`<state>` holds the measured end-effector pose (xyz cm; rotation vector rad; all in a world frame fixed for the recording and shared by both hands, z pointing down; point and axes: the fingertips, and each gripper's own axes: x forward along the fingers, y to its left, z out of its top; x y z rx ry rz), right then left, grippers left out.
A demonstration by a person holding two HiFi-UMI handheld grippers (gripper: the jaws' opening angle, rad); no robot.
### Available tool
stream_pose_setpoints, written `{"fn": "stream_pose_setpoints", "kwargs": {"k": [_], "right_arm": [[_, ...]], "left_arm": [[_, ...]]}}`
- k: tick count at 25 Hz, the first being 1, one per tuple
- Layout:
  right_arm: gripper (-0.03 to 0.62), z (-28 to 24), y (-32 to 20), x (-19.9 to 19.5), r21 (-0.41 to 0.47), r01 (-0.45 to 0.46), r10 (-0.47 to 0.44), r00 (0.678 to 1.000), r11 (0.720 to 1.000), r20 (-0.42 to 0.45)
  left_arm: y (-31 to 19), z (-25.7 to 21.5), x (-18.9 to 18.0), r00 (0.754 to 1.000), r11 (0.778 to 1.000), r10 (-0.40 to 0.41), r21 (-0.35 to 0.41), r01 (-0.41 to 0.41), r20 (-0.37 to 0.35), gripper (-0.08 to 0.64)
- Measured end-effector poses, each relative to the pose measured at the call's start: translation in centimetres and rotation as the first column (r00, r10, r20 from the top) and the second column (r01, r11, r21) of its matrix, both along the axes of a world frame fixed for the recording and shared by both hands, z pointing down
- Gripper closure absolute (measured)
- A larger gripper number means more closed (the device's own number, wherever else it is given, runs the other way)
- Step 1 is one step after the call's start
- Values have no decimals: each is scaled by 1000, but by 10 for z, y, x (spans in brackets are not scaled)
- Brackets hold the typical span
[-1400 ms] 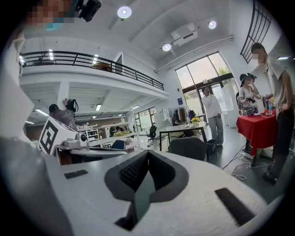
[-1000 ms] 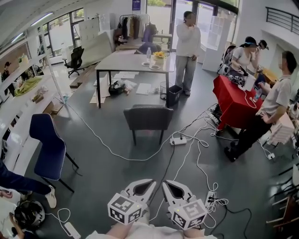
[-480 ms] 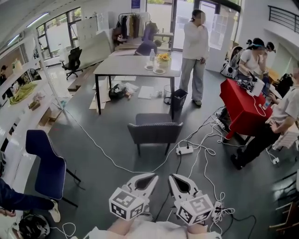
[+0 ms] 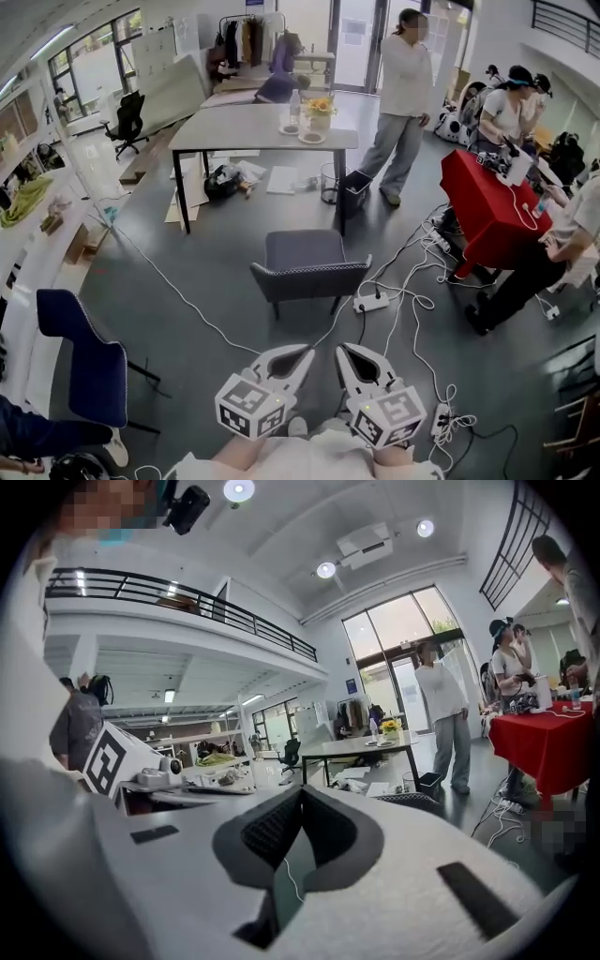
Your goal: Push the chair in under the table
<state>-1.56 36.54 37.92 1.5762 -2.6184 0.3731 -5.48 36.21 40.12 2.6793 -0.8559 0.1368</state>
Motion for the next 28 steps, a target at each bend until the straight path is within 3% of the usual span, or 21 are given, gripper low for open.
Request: {"fn": "stream_pose_setpoints", "kwargs": {"k": [12, 28], "right_arm": [[592, 16, -84, 11, -46, 4, -4, 1000, 999, -7], [592, 19, -233, 49, -43, 76, -76, 997, 996, -12]], "left_arm": [[-83, 13, -1, 999, 999, -34, -28, 34, 2, 546], [-234, 18, 43, 997, 997, -75, -6, 75, 25, 546]]}}
